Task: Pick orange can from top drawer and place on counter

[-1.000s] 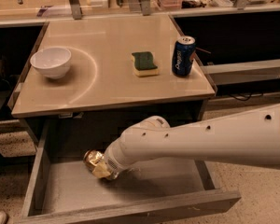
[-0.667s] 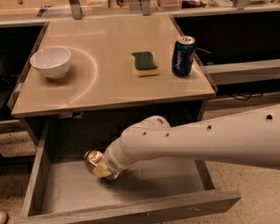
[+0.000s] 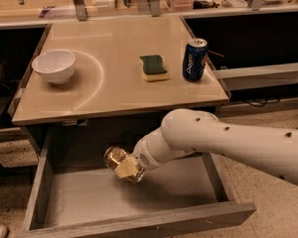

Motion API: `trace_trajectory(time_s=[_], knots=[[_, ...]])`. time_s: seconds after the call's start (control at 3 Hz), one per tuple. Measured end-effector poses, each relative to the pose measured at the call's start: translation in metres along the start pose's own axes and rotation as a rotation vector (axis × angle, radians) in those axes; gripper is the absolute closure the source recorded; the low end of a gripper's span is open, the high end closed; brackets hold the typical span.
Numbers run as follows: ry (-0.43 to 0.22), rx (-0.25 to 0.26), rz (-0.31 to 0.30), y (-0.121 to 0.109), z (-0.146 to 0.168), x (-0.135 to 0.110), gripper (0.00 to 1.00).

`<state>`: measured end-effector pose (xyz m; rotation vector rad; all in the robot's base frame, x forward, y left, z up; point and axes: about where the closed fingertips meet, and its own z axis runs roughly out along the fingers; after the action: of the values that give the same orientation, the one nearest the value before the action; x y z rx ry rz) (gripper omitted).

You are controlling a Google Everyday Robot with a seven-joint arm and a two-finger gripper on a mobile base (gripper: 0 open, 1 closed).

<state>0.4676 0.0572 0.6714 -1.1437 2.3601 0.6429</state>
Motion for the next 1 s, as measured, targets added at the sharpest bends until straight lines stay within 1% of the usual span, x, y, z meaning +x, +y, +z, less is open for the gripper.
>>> trace_trajectory(time_s=[0.33, 0.67, 1.0], knots=[[-0.026, -0.001, 0.051, -0.015, -0.049, 0.001, 1.0], [-0.058, -0.03, 0.051, -0.023, -0.098, -0.016, 1.0], [-0.057, -0.029, 0.048, -0.022, -0.099, -0.017, 1.0]])
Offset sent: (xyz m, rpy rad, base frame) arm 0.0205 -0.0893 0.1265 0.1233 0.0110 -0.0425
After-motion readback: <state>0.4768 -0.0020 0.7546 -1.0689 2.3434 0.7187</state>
